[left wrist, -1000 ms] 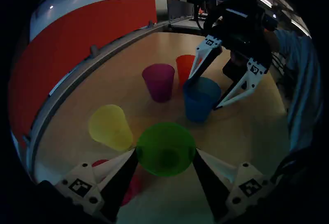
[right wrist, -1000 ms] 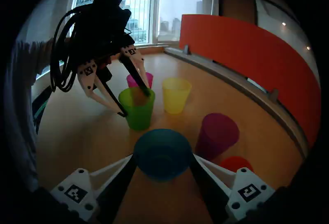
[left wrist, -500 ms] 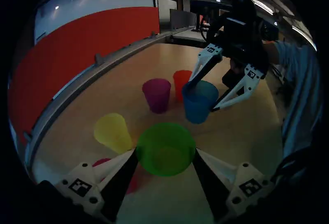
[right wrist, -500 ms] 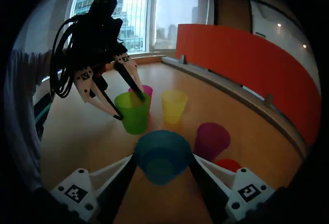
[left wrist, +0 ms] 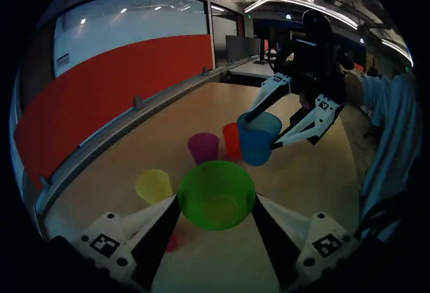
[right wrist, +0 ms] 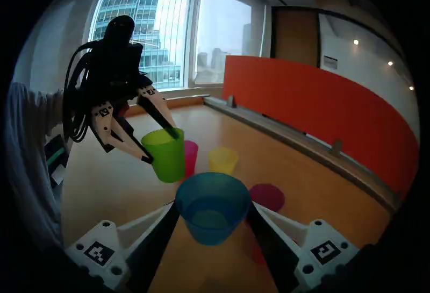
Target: Pour water
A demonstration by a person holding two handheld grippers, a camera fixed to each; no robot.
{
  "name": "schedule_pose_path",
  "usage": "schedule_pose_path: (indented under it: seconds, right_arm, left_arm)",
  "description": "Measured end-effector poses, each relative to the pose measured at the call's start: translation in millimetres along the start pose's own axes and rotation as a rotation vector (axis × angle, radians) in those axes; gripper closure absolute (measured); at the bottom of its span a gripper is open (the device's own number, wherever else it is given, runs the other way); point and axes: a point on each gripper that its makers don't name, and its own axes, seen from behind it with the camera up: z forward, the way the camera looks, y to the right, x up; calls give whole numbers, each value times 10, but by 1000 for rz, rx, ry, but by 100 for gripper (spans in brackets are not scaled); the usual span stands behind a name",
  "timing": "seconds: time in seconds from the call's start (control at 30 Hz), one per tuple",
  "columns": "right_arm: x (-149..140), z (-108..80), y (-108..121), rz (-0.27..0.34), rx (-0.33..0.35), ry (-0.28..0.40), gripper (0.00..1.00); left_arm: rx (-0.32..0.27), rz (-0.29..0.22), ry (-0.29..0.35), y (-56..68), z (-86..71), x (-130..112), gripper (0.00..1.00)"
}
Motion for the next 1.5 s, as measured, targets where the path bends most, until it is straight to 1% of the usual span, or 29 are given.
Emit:
schedule_pose_path:
  seconds: [0.17, 0.33, 0.57, 0.7, 0.9, 1.1, 1.27, 1.5]
  right_arm:
    - [110, -91, -35, -3, -7, 25, 9]
    - [195, -146, -79, -7, -11, 45, 9]
    - [317, -196, -115, -4, -21, 79, 9]
    - [394, -217, -134, 1, -23, 98, 9]
    - [523, -247, -172, -8, -26, 130, 9]
    - [653, -278, -209, -8, -28, 166, 9]
    - [743, -296, -234, -7, -27, 187, 9]
    - [838, -320, -264, -26, -24, 202, 9]
  left_arm:
    - [18, -11, 36, 13, -134, 117, 11]
    - [21, -24, 68, 33, -233, 202, 11]
    - [28, -31, 94, 35, -330, 278, 11]
    - [34, -28, 124, 47, -383, 339, 11]
    - [45, -33, 169, 65, -452, 395, 11]
    - [59, -48, 229, 78, -543, 473, 11]
    - [63, -62, 299, 121, -620, 570, 11]
    - [64, -88, 371, 157, -662, 654, 11]
